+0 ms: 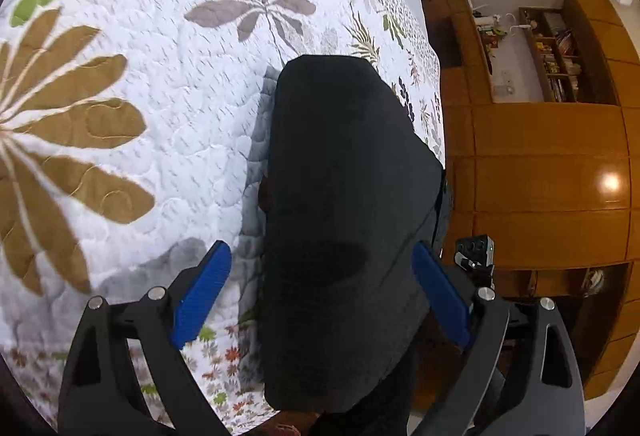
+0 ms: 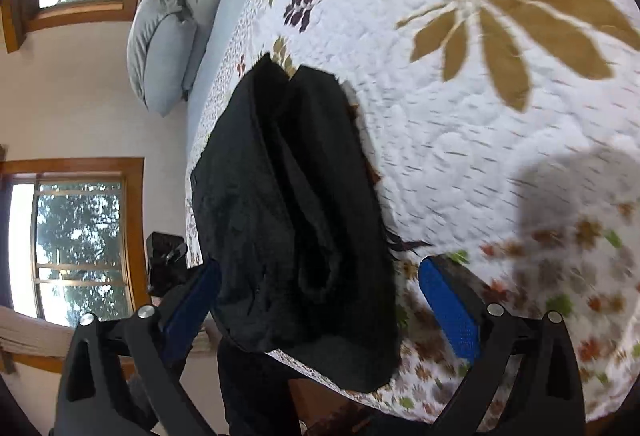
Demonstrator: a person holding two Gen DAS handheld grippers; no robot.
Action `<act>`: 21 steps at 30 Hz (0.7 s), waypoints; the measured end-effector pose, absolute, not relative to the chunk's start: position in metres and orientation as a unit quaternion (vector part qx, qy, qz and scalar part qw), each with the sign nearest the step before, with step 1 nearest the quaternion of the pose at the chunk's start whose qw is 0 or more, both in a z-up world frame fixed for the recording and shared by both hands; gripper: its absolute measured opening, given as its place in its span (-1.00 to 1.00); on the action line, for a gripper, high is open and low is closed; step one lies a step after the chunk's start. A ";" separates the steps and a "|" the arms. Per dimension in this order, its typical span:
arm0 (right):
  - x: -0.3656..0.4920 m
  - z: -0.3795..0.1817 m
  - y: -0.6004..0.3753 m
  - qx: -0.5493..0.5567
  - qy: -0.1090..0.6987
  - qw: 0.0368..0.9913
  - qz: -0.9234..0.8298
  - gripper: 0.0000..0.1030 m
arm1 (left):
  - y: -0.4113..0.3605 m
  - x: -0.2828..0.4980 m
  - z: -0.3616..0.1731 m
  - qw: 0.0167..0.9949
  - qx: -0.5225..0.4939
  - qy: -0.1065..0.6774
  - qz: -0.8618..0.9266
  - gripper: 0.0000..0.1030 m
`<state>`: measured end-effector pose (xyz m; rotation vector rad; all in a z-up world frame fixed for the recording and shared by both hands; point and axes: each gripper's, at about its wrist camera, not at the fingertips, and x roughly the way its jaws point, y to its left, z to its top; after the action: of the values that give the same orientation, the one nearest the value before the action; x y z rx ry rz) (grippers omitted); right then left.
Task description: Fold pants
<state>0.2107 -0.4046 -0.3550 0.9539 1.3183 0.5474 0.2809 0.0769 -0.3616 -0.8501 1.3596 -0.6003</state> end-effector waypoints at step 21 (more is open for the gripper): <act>0.236 -0.370 -0.390 0.418 0.607 0.619 0.271 0.94 | 0.041 0.302 -0.387 0.607 -0.377 0.624 -0.317 0.77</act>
<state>0.2363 -0.3896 -0.3701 0.9614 1.3970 0.6242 0.3017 0.0406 -0.3868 -0.8712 1.4417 -0.7322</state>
